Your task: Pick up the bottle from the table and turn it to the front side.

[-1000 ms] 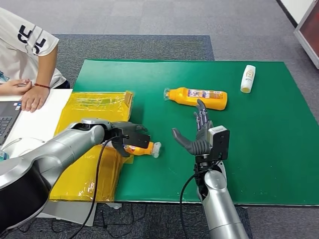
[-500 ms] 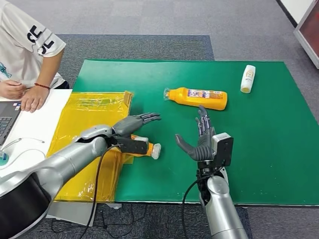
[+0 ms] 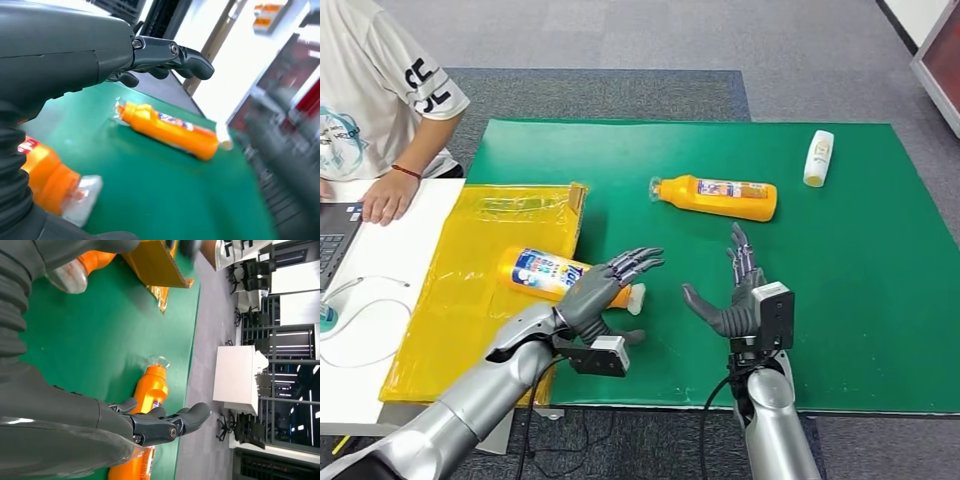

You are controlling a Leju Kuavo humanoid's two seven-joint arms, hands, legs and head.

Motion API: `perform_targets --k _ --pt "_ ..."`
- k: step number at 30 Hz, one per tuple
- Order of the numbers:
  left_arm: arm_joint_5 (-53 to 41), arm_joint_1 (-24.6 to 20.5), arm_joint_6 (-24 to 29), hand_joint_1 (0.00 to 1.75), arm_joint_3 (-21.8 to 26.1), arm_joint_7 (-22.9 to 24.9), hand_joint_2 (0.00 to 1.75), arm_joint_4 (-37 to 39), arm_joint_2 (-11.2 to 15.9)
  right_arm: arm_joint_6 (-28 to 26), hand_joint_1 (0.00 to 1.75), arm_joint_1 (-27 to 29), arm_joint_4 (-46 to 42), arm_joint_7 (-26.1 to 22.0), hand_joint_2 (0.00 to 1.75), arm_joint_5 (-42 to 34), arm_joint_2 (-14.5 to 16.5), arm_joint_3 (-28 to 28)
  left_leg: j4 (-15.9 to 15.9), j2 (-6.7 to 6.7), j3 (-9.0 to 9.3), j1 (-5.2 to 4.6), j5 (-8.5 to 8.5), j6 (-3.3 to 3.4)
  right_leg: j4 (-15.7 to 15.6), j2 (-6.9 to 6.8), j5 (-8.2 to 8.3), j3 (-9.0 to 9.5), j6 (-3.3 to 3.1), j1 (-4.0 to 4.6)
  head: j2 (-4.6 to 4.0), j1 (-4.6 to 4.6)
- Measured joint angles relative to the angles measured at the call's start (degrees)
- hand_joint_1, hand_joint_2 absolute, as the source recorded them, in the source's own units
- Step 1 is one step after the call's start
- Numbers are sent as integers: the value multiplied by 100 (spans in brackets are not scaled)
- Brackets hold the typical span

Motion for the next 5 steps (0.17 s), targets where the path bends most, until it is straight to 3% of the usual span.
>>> perform_targets --k 5 --pt "100 333 -127 0 425 -116 175 -414 -51 -19 0 53 -49 1 175 44 0 -2 0 0 0 0 0 0 0 0 -1 0 0 1 0 0"
